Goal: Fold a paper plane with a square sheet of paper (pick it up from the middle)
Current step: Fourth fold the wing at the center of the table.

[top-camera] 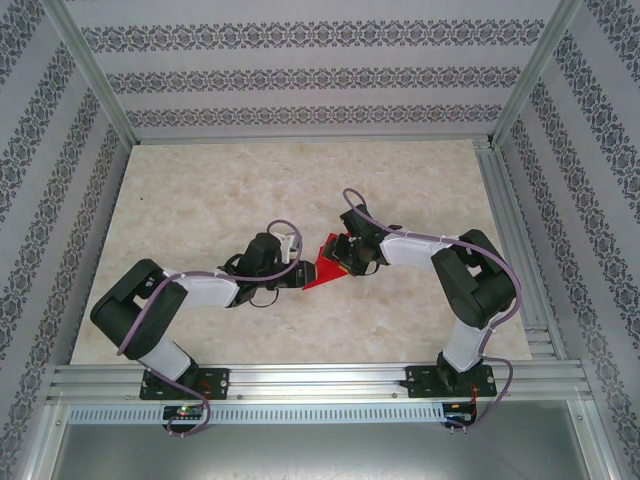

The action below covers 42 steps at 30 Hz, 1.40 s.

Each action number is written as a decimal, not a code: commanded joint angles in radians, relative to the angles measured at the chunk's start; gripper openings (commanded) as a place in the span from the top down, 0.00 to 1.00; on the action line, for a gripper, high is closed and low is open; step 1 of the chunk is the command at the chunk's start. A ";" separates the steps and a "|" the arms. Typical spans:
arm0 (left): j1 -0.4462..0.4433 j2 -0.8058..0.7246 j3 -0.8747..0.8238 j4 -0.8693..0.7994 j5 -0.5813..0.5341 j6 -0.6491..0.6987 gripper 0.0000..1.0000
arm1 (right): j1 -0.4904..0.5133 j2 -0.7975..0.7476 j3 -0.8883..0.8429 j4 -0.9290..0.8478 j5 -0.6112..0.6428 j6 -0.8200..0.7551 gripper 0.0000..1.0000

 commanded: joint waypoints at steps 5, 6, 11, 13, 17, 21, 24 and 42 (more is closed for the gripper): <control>-0.009 0.045 0.062 0.042 0.061 0.024 0.77 | -0.004 0.085 -0.054 -0.123 0.118 0.041 0.50; -0.009 0.049 0.067 0.035 0.053 0.026 0.78 | -0.004 0.085 -0.055 -0.121 0.118 0.041 0.50; -0.010 0.087 0.100 0.007 0.047 0.032 0.78 | -0.007 0.087 -0.063 -0.121 0.118 0.051 0.52; -0.010 0.103 0.108 0.007 0.057 0.027 0.78 | -0.010 0.087 -0.063 -0.122 0.118 0.052 0.52; -0.012 0.114 0.116 -0.007 0.067 0.032 0.78 | -0.012 0.090 -0.063 -0.122 0.118 0.056 0.52; -0.012 0.123 0.125 -0.042 0.042 0.039 0.79 | -0.011 0.091 -0.063 -0.124 0.118 0.056 0.52; -0.012 0.131 0.135 -0.080 0.003 0.045 0.81 | -0.011 0.091 -0.066 -0.128 0.123 0.055 0.52; -0.013 0.191 0.174 -0.166 -0.070 0.043 0.91 | -0.010 0.106 -0.066 -0.138 0.133 0.034 0.60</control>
